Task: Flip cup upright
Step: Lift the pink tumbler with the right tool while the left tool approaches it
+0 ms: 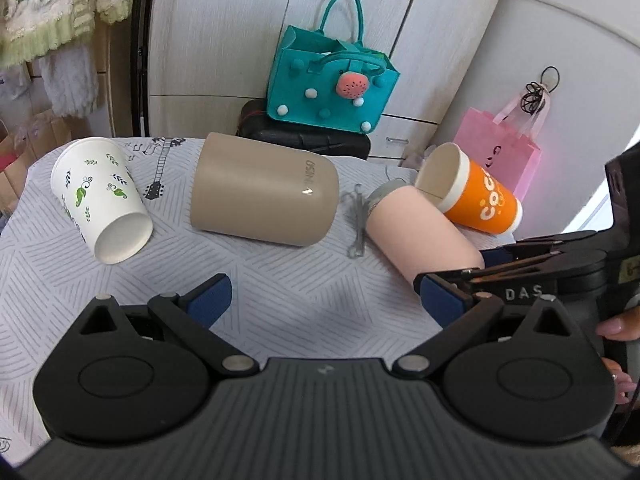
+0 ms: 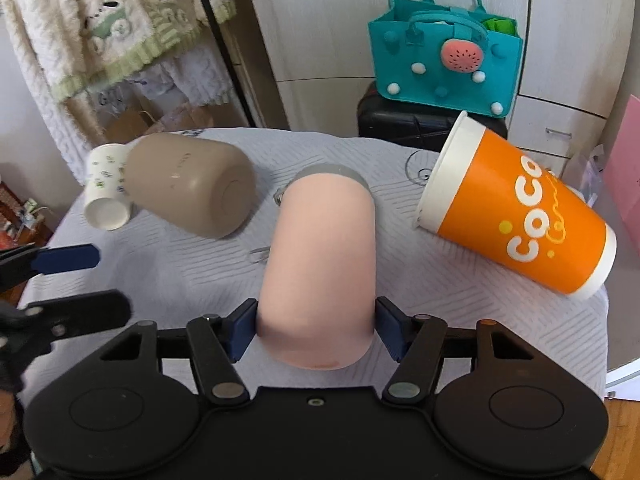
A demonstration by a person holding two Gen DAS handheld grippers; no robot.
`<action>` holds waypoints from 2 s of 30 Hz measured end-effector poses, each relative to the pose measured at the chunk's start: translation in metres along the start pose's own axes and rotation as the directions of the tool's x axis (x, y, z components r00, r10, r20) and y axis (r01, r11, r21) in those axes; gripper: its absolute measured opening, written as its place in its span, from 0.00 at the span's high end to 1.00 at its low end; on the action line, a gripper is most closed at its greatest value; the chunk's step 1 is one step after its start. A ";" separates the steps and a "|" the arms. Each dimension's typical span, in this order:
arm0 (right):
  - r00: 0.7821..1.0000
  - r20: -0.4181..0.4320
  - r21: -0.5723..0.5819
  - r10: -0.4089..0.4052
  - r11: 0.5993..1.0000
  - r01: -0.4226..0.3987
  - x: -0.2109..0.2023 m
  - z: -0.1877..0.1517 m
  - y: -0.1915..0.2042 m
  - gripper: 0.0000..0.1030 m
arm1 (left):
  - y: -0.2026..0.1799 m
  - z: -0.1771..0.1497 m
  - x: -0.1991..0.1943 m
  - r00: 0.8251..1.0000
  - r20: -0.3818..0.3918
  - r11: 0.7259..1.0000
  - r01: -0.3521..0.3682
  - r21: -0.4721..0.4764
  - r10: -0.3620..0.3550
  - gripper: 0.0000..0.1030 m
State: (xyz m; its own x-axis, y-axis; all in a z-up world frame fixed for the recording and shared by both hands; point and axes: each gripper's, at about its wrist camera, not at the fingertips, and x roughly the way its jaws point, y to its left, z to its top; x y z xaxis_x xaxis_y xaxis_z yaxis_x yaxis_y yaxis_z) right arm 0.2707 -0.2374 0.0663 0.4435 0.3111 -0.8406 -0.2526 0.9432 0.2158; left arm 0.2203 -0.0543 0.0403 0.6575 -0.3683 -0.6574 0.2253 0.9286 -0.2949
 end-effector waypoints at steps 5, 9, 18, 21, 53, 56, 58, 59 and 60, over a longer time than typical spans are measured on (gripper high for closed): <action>1.000 0.002 -0.043 0.015 0.999 -0.015 -0.016 -0.016 0.020 0.34 | 0.004 -0.003 -0.010 1.000 0.002 1.000 0.010 -0.009 -0.010 0.01; 0.999 -0.020 -0.043 0.045 0.998 -0.046 -0.024 -0.029 0.034 0.34 | 0.010 -0.010 -0.020 1.000 0.003 1.000 0.009 -0.019 -0.009 0.01; 0.996 -0.031 -0.086 0.081 0.993 -0.083 -0.042 -0.064 0.073 0.34 | 0.023 -0.024 -0.048 1.000 0.023 1.000 -0.006 0.004 0.006 0.00; 0.994 -0.045 -0.086 0.098 0.991 -0.101 -0.038 -0.071 0.086 0.34 | 0.030 -0.030 -0.053 1.000 0.005 1.000 0.019 -0.018 -0.019 0.00; 0.968 -0.149 -0.144 0.199 0.965 -0.221 -0.011 -0.045 0.138 0.24 | 0.087 -0.063 -0.040 0.948 -0.112 0.927 0.258 -0.272 -0.297 0.10; 0.969 -0.162 -0.147 0.189 0.966 -0.213 -0.004 -0.042 0.136 0.25 | 0.086 -0.063 -0.033 0.948 -0.122 0.926 0.251 -0.283 -0.295 0.21; 0.967 -0.167 -0.154 0.190 0.964 -0.216 0.001 -0.040 0.135 0.25 | 0.087 -0.064 -0.029 0.946 -0.129 0.923 0.252 -0.290 -0.299 0.26; 0.966 -0.168 -0.148 0.195 0.964 -0.221 0.001 -0.039 0.133 0.25 | 0.088 -0.064 -0.028 0.943 -0.132 0.921 0.257 -0.294 -0.305 0.27; 0.965 -0.170 -0.147 0.199 0.963 -0.225 0.002 -0.039 0.133 0.25 | 0.087 -0.064 -0.027 0.942 -0.132 0.920 0.262 -0.292 -0.310 0.27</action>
State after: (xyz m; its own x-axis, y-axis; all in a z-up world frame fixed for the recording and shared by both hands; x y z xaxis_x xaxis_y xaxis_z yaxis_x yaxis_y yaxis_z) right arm 0.2041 -0.1165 0.0740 0.2315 0.4682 -0.8527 -0.4694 0.8215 0.3237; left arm 0.1759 0.0342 -0.0119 0.4547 -0.6406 -0.6188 0.1691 0.7442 -0.6462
